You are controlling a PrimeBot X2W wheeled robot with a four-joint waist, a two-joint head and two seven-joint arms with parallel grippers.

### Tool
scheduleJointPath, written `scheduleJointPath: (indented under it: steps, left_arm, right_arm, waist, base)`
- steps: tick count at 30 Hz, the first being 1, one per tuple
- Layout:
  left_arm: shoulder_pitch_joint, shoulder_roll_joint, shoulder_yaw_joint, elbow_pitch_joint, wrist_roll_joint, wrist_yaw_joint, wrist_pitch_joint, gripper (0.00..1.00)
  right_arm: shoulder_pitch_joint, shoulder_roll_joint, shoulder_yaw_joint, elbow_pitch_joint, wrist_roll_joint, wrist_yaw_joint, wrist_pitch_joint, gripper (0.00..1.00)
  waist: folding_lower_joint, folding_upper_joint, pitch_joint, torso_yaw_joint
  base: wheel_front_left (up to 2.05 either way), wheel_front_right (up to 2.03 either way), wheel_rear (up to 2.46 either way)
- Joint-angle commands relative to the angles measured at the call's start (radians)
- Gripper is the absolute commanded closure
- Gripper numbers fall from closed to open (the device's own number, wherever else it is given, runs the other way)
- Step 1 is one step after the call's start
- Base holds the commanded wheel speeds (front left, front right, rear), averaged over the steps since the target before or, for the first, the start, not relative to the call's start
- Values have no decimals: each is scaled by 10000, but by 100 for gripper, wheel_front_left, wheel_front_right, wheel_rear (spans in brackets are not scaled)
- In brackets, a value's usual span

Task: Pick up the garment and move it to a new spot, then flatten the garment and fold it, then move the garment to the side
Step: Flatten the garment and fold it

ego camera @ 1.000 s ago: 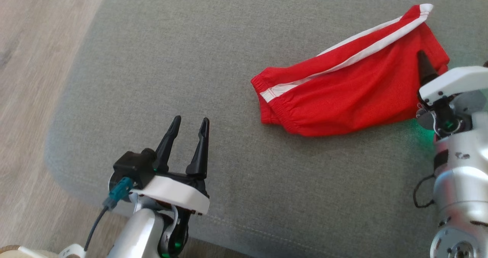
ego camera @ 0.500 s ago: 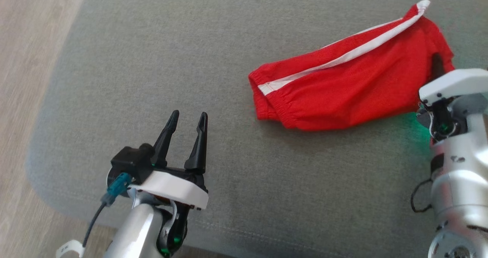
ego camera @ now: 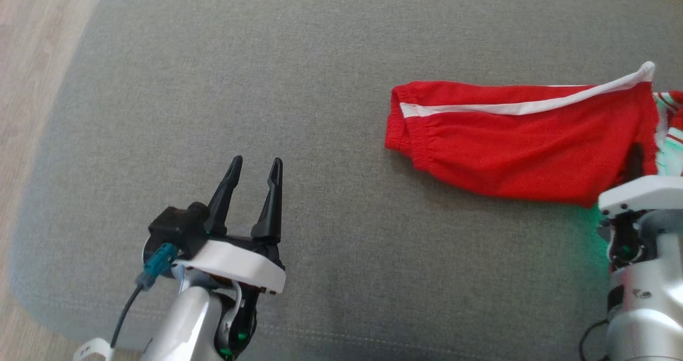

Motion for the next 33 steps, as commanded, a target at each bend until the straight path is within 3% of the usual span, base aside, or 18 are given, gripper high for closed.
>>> scheduleJointPath:
  steps: [1,10,25,33]
  left_arm:
    - [-131,28,263,-303,86,-40,-78,0]
    - [-30,28,209,-180,137,-66,-78,0]
    - [335,28,224,-80,171,-26,-78,0]
    - [448,28,187,-69,157,-6,-78,0]
  right_arm:
    - [-300,93,601,-291,159,19,-170,100]
    - [-658,95,2045,-170,755,19,-895,100]
    - [43,96,6484,-1409,3192,19,-1676,100]
    - [202,96,7821,-1521,3757,19,-1878,100]
  waist:
    - [0,-1,-45,-88]
    - [0,-1,-337,-63]
    - [0,-1,-894,493]
    - [0,-1,-952,703]
  base:
    - [0,0,0]
    - [0,0,0]
    - [0,0,0]
    - [0,0,0]
